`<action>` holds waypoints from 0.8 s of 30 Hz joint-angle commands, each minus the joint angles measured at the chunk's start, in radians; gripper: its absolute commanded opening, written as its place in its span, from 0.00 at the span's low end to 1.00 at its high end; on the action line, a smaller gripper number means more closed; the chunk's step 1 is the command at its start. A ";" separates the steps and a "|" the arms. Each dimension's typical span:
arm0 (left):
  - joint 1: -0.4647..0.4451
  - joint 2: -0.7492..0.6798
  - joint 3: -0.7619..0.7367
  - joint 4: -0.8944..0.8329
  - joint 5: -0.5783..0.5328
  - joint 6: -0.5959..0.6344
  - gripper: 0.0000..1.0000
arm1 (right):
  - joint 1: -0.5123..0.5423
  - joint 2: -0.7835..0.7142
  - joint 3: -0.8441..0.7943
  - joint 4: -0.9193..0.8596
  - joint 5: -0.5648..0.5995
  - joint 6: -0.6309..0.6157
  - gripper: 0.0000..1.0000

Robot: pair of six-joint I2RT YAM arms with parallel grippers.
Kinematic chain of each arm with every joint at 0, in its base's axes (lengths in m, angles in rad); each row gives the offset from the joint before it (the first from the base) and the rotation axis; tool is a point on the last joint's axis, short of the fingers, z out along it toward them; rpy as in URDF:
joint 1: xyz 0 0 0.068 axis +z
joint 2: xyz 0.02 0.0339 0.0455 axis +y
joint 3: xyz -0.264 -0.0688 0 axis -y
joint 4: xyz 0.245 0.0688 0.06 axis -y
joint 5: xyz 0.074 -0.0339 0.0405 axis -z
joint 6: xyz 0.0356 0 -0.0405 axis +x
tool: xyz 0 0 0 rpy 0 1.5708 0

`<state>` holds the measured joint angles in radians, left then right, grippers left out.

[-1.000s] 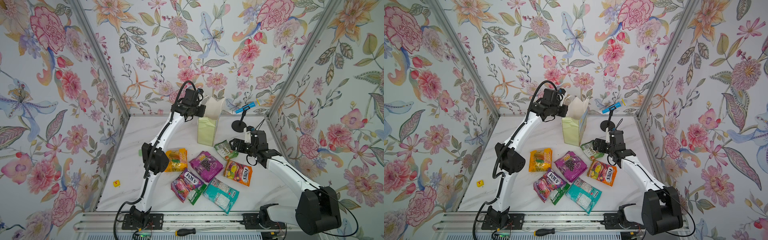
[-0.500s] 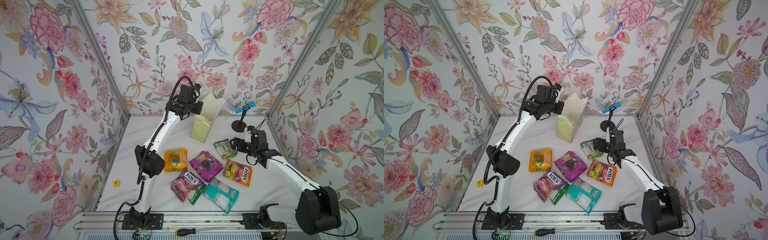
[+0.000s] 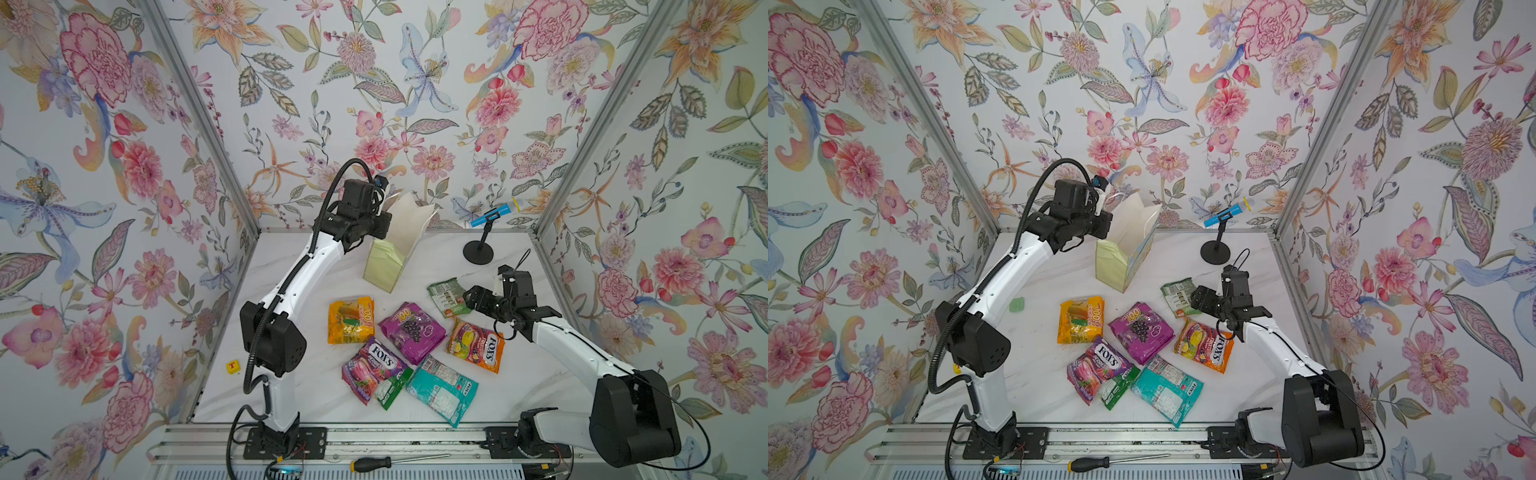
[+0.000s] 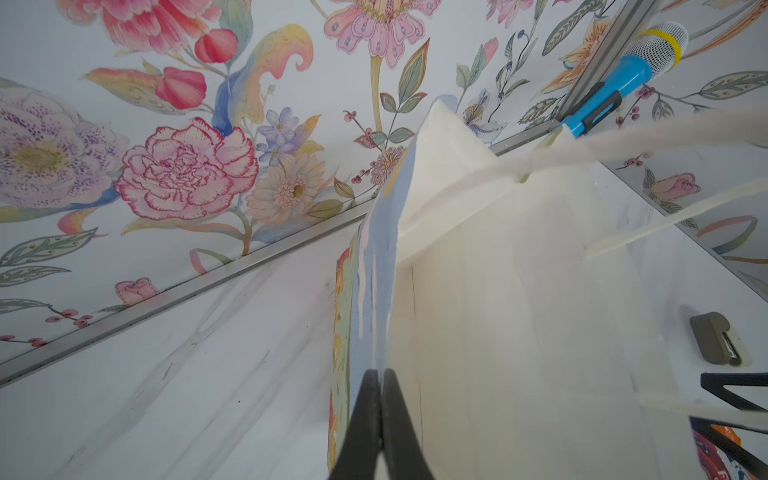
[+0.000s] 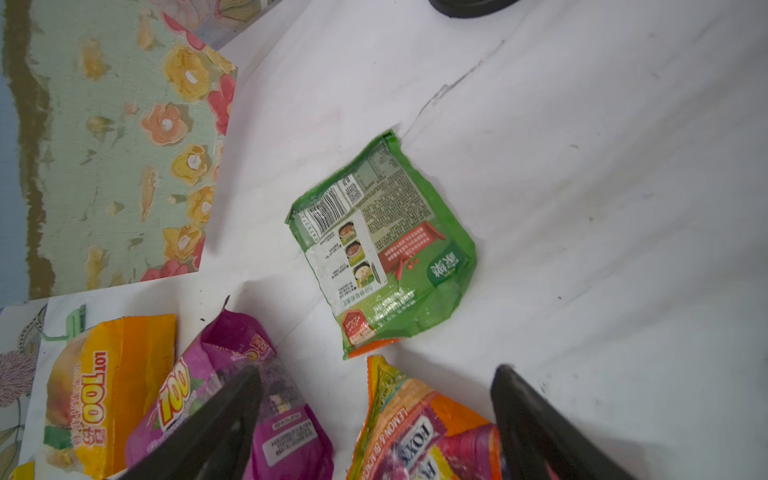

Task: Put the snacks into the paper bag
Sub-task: 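Grip the paper bag's near edge with the left gripper and hold it open, then lower the right gripper onto the orange FOX'S candy bag and grasp it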

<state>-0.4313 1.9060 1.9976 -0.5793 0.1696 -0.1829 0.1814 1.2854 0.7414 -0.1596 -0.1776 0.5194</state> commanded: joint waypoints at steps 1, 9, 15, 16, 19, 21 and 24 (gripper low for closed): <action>0.065 -0.088 -0.093 0.098 0.071 -0.030 0.00 | -0.027 -0.079 -0.053 -0.056 -0.025 0.054 0.88; 0.122 -0.156 -0.249 0.160 0.115 -0.036 0.00 | -0.040 -0.270 -0.172 -0.218 0.014 0.126 0.87; 0.147 -0.186 -0.335 0.196 0.133 -0.046 0.00 | -0.036 -0.421 -0.252 -0.348 0.044 0.234 0.85; 0.146 -0.192 -0.345 0.204 0.133 -0.048 0.00 | -0.031 -0.445 -0.266 -0.359 0.050 0.255 0.85; 0.149 -0.203 -0.367 0.232 0.149 -0.060 0.00 | -0.019 -0.502 -0.307 -0.389 0.090 0.307 0.84; 0.150 -0.200 -0.372 0.238 0.160 -0.065 0.00 | -0.018 -0.511 -0.323 -0.402 0.093 0.323 0.84; 0.153 -0.200 -0.382 0.241 0.164 -0.071 0.00 | -0.011 -0.510 -0.346 -0.412 0.083 0.335 0.84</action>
<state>-0.2882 1.7447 1.6318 -0.3710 0.3092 -0.2333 0.1581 0.7795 0.4206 -0.5205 -0.1150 0.8070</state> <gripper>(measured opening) 0.051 0.839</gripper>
